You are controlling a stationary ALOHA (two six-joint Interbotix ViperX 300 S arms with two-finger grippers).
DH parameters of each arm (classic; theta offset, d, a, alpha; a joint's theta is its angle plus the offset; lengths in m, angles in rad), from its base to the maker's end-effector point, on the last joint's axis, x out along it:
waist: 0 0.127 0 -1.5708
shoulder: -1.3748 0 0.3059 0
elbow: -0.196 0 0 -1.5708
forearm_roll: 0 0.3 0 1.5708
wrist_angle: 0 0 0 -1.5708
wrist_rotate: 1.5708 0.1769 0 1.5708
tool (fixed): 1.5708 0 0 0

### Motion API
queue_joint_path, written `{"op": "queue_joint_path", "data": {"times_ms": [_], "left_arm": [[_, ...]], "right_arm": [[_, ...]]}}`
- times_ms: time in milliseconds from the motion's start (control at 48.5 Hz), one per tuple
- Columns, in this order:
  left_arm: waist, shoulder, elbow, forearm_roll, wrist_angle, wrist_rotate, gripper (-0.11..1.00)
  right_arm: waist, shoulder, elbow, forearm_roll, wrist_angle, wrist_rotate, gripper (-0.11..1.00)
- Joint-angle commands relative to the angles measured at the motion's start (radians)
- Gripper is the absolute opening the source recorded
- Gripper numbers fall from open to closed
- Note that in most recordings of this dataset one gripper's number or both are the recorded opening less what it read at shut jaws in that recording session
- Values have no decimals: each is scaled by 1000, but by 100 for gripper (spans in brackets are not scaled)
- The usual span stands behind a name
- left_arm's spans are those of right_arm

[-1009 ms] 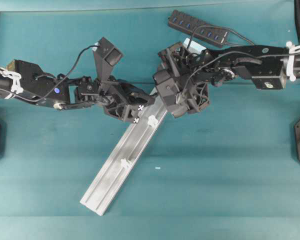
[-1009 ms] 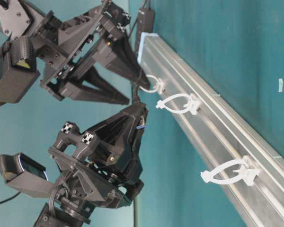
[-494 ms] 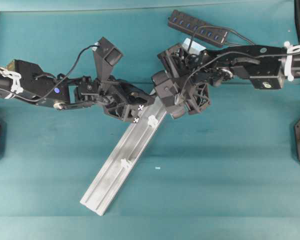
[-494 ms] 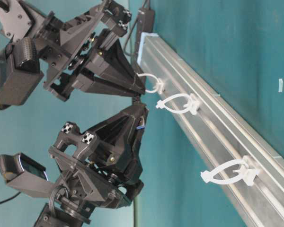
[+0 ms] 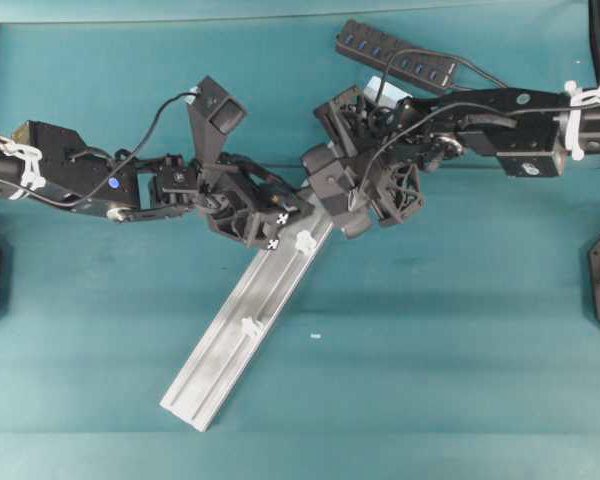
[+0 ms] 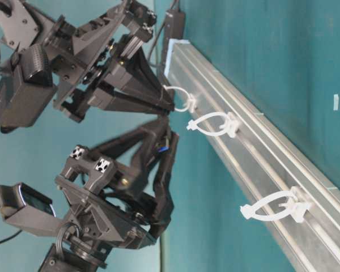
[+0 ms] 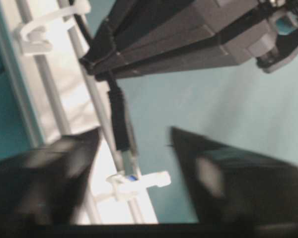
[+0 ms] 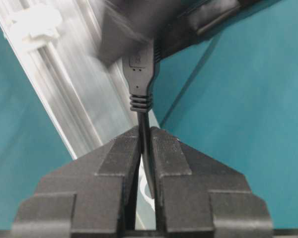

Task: Pass the USB cable through three rings with both arms.
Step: 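Release the right gripper and pull the cable through with the left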

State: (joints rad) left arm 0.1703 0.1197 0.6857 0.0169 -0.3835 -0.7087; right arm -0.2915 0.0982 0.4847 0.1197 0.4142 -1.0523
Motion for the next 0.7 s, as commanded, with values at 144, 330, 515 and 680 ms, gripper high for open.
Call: {"op": "queue_joint_path", "data": {"times_ms": [144,330,515,680], "left_arm": [[-8,-60,14,3,0,3,97],[-25,-161,74,3,14,3,95],[-40,-301,152,3,78,3,95],[-44,-426,206,3,147,5,95]], "right_arm": [[6,11,-23,-58,32,6,8],[6,31,-34,-100,57,2,8],[6,57,-32,-121,72,-28,8],[6,72,-34,-127,77,-58,8]]}}
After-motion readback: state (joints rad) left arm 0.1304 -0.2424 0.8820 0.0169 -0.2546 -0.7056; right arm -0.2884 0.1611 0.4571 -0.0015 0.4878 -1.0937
